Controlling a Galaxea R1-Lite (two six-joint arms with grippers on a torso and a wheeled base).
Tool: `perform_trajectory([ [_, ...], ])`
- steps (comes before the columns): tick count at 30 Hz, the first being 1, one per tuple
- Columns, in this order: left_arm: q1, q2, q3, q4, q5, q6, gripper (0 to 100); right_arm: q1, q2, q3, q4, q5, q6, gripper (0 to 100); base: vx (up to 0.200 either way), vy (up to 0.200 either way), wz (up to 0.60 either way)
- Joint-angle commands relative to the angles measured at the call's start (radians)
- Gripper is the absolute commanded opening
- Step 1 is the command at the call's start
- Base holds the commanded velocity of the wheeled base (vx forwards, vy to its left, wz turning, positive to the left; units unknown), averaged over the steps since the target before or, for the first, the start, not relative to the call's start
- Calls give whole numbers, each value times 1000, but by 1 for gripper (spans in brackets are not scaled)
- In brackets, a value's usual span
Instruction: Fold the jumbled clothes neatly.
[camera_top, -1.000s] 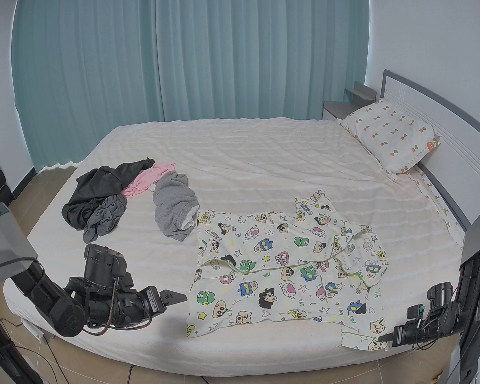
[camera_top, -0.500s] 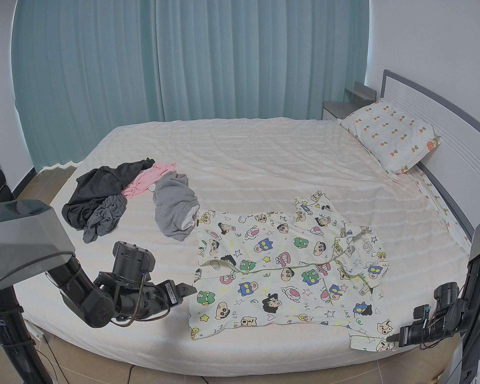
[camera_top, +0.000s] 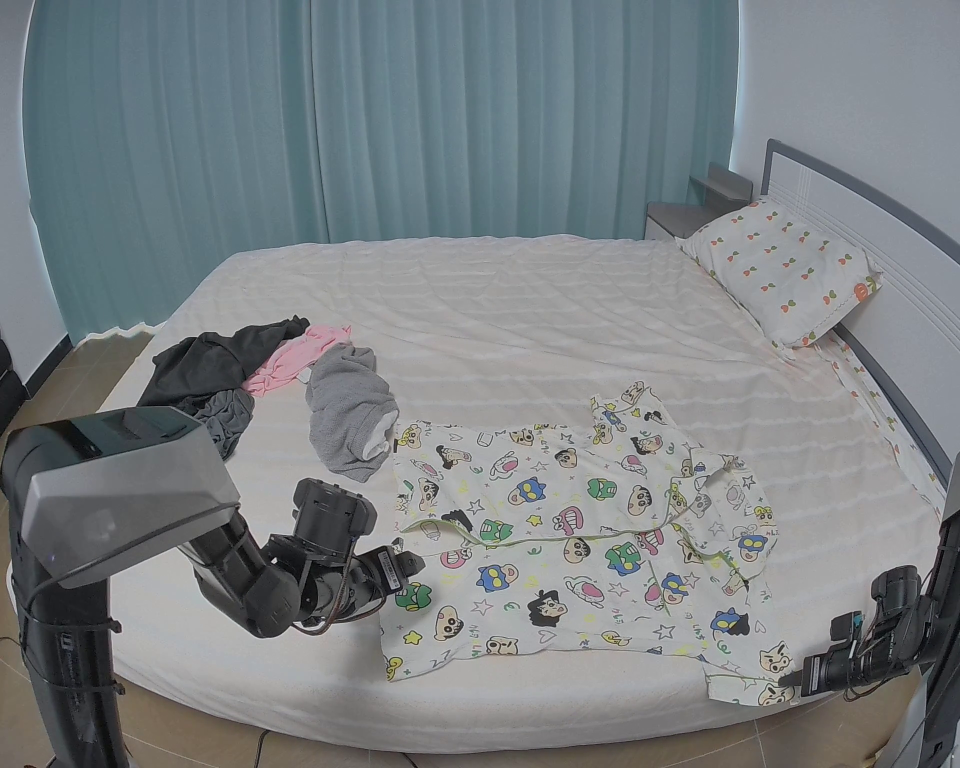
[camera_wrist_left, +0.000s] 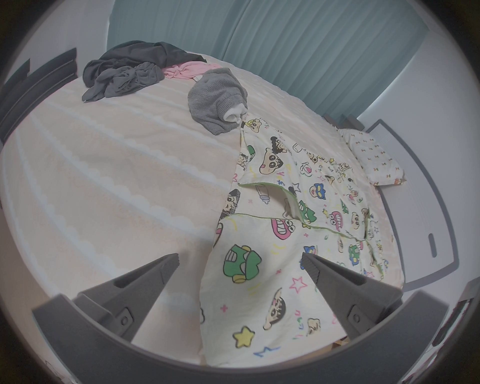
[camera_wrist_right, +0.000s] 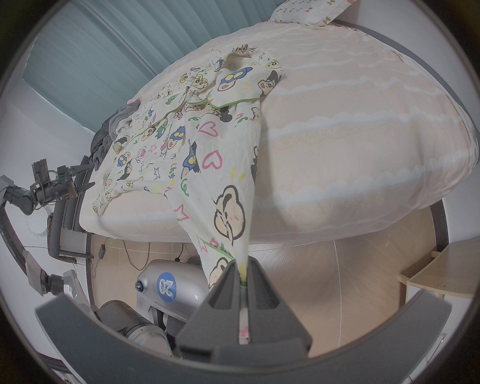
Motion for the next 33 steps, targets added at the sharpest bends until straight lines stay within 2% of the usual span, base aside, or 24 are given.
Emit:
perform_trajectory([
  [1, 0, 79, -60, 12, 10, 14, 100, -5, -3, 18, 12, 2, -1, 0, 0, 0, 0],
  [7, -1, 102, -128, 57, 8, 14, 100, -5, -3, 18, 15, 2, -1, 0, 0, 0, 0],
  [18, -1, 121, -168, 69, 10, 13, 100, -5, -3, 18, 17, 4, -1, 0, 0, 0, 0],
  [19, -1, 124, -169, 69, 10, 13, 0, -5, -4, 18, 17, 4, -1, 0, 0, 0, 0],
  [33, 12, 128, -174, 67, 22, 14, 0, -5, -3, 18, 18, 4, -1, 0, 0, 0, 0],
])
